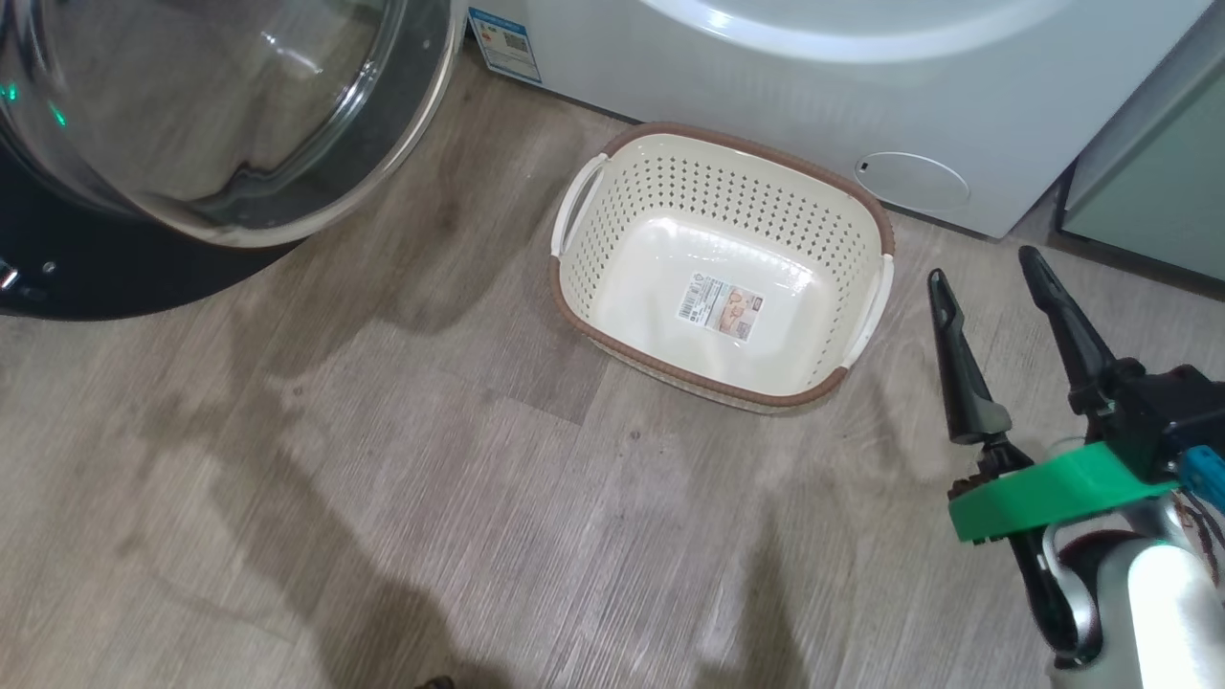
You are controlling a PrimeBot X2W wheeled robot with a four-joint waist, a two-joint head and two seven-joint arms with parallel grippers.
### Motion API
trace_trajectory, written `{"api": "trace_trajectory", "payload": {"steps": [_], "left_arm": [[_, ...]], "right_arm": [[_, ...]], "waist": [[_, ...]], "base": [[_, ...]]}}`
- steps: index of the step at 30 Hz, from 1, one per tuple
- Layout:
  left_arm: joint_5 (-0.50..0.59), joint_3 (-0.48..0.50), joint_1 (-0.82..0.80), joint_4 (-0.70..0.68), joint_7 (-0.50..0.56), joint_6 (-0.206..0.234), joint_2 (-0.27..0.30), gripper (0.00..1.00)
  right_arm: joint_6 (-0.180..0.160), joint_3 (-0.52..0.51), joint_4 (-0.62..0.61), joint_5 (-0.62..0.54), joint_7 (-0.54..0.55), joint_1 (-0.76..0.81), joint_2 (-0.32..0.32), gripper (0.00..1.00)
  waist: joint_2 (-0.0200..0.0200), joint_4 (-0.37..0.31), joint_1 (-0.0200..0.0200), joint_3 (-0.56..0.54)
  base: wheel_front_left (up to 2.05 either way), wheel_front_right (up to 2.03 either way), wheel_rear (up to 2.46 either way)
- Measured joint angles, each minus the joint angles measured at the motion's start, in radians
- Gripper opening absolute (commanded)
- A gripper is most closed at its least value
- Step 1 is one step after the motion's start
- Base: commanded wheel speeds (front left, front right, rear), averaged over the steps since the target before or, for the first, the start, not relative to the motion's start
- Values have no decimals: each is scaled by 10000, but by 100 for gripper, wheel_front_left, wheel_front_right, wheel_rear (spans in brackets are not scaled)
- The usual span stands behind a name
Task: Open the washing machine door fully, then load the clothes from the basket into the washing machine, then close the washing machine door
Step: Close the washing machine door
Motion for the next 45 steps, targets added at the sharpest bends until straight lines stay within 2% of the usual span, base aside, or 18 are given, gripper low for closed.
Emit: {"api": "trace_trajectory", "payload": {"steps": [11,23,31,45], "left_arm": [[-232,-205,-9,65,1478,-121,33,0],[-779,-286,1004,-1586,3590,-125,-44,0],[-1177,-579,1707,-3080,4696,-105,-500,0],[-1664,-1310,3602,-7317,6094,959,-993,0]], "right_arm": [[0,178,111,0,0,-6,0,100],[0,-27,324,17,-105,1,0,100],[0,-44,508,274,-343,1,2,100],[0,-42,844,863,-1108,0,4,100]], "waist": [[0,130,0,-101],[0,106,0,-419],[0,-69,0,-596],[0,-1174,0,-864]], "base": [[0,0,0],[0,0,0],[0,0,0],[0,0,0]]}}
